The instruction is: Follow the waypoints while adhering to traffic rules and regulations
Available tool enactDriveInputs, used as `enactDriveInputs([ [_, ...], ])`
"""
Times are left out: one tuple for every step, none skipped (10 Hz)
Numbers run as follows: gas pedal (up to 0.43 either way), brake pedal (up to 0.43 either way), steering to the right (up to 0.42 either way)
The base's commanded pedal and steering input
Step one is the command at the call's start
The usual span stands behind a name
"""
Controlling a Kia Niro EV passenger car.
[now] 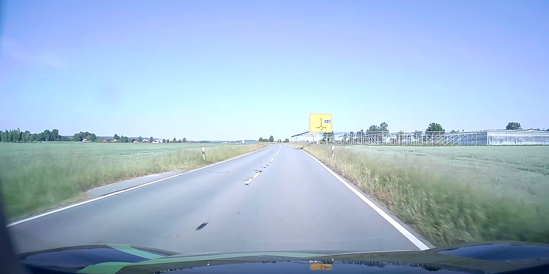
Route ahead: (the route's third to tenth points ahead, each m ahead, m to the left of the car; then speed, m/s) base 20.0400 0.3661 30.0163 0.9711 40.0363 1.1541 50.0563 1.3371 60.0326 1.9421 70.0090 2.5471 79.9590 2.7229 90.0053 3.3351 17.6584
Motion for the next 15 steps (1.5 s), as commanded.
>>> enactDriveInputs([
  [0.209,0.0,-0.005],
  [0.209,0.0,-0.004],
  [0.209,0.0,-0.004],
  [0.22,0.0,-0.003],
  [0.228,0.0,-0.002],
  [0.228,0.0,-0.002],
  [0.24,0.0,-0.002],
  [0.24,0.0,-0.002],
  [0.24,0.0,-0.002],
  [0.24,0.0,-0.002],
  [0.24,0.0,-0.001],
  [0.24,0.0,-0.002],
  [0.24,0.0,-0.001],
  [0.24,0.0,-0.001],
  [0.24,0.0,-0.002],
])
